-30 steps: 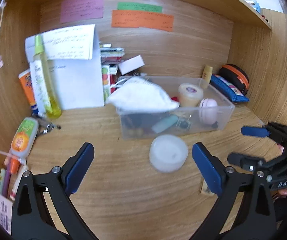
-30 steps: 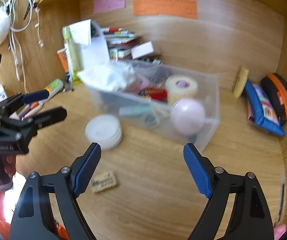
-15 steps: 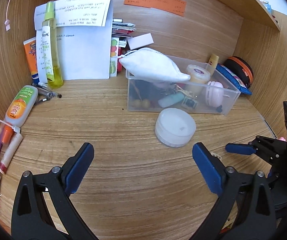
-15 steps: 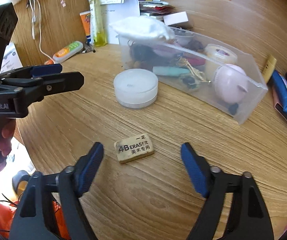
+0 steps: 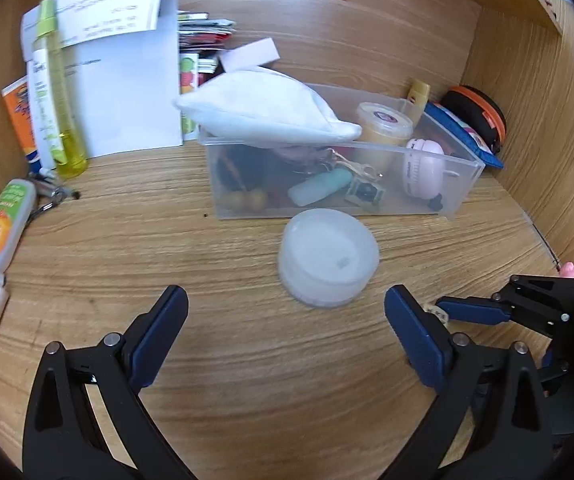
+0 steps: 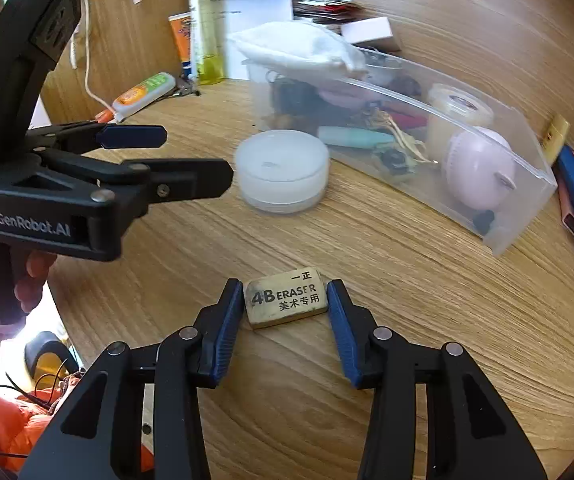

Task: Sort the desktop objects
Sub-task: 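Move the left tool to the white round container while the right tool approaches the beige eraser, then grasp the white round container with the left tool while the right tool grasps the eraser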

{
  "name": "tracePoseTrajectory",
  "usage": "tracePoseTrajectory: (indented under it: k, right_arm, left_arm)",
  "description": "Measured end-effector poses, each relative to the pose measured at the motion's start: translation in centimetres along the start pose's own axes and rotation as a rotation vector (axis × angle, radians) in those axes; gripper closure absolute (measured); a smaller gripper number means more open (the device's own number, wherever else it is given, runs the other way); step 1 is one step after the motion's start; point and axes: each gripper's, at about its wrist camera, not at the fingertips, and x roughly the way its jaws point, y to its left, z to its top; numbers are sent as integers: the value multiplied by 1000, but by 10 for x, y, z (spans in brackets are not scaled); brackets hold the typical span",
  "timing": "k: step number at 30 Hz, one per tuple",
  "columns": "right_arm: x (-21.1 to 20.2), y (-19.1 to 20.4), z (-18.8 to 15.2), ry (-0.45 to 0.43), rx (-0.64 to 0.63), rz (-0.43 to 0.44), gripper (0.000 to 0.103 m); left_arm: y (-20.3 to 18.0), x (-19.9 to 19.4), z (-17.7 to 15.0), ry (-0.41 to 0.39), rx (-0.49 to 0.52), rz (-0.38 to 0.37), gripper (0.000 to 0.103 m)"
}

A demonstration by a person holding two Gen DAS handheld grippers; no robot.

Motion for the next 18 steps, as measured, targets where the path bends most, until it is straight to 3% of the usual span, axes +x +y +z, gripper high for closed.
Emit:
tracePoseTrajectory:
  k: [10,18]
  right_arm:
    - [-20,-42,1,-48,99,-33,63]
    - [-31,-74,2,-87,151,-48,63]
  left_arm:
    - [-21,35,17,74,46,12,3]
    - [-34,45,23,64,95,36,4]
